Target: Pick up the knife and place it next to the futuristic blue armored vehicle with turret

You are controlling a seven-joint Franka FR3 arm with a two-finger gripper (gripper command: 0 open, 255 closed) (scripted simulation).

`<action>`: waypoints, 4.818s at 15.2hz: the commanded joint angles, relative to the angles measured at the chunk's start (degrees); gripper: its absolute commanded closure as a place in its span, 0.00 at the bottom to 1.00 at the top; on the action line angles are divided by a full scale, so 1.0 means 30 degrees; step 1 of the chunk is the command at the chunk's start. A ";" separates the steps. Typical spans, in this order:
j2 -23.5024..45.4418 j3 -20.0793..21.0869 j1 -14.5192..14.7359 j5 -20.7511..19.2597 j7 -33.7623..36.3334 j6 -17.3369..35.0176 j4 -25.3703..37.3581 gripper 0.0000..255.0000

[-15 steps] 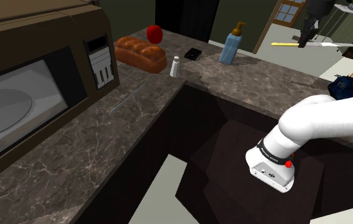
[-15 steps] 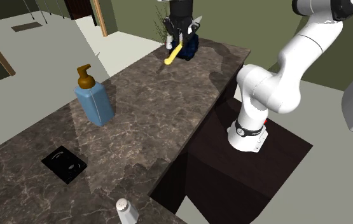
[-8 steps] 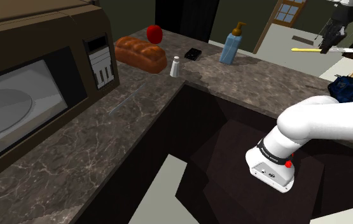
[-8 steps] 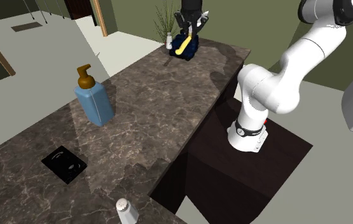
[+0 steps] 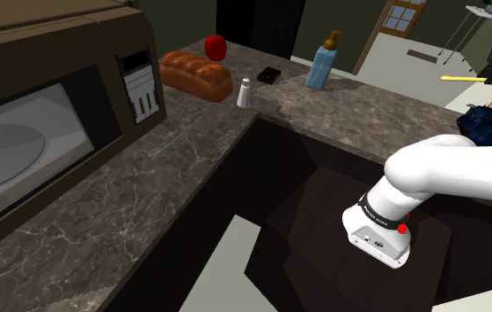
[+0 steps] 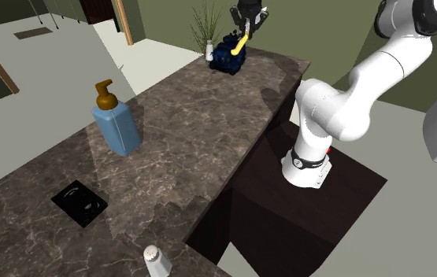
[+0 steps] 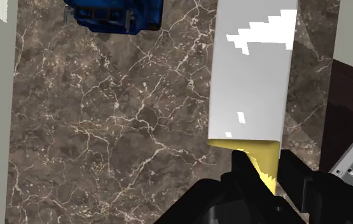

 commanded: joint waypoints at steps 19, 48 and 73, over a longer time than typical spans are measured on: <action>0.0409 -0.7894 0.1486 -0.4937 -0.9245 0.0343 0.7882 1.00; -0.1086 -1.5323 0.6840 -0.8358 -1.4800 0.2337 1.5616 1.00; -0.3563 -1.7367 0.5250 -1.0625 -1.2973 0.6164 1.0999 1.00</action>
